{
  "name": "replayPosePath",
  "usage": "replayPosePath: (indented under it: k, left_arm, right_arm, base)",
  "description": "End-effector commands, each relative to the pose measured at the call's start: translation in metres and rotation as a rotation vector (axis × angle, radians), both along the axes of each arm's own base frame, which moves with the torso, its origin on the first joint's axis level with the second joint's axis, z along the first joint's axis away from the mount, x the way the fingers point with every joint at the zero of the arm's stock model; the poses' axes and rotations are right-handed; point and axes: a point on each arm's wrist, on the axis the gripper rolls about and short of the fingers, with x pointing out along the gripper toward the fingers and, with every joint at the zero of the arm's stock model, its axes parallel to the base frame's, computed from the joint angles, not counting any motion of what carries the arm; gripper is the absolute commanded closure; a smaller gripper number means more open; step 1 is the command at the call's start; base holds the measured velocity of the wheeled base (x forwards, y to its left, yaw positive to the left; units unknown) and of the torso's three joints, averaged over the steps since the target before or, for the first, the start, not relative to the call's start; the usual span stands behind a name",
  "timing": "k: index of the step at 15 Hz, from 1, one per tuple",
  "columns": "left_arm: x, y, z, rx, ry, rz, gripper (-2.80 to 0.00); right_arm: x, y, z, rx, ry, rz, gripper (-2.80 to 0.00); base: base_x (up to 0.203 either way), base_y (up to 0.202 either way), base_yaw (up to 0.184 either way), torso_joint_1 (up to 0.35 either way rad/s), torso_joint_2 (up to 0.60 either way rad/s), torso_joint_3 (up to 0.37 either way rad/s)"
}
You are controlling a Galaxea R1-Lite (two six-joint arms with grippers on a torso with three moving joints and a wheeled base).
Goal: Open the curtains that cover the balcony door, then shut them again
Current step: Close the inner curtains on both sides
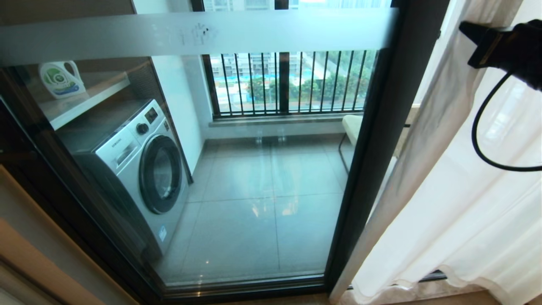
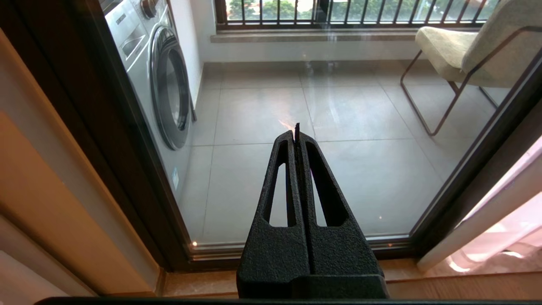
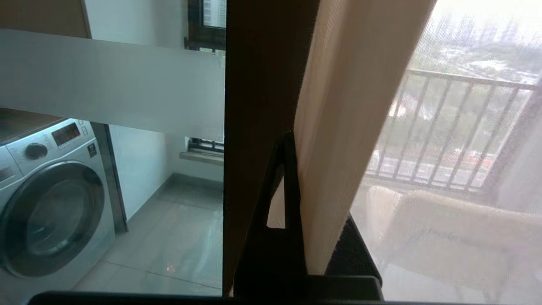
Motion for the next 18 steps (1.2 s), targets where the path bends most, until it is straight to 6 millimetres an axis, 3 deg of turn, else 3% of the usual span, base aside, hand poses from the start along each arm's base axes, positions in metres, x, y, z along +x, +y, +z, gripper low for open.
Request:
replayPosePath:
  k: [1, 18]
  left_arm:
    - [-0.0001, 0.0, 0.0001, 0.0, -0.001, -0.001, 0.0]
    - [-0.0001, 0.0, 0.0001, -0.002, -0.001, -0.001, 0.0]
  right_arm:
    - [-0.0004, -0.0002, 0.0007, -0.001, -0.006, 0.0, 0.0]
    - [0.0081, 0.0001, 0.0062, -0.002, -0.03, -0.002, 0.0]
  base:
    - [0.0, 0.0, 0.0, 0.0, 0.0, 0.0]
    - [0.0, 0.0, 0.0, 0.0, 0.0, 0.0]
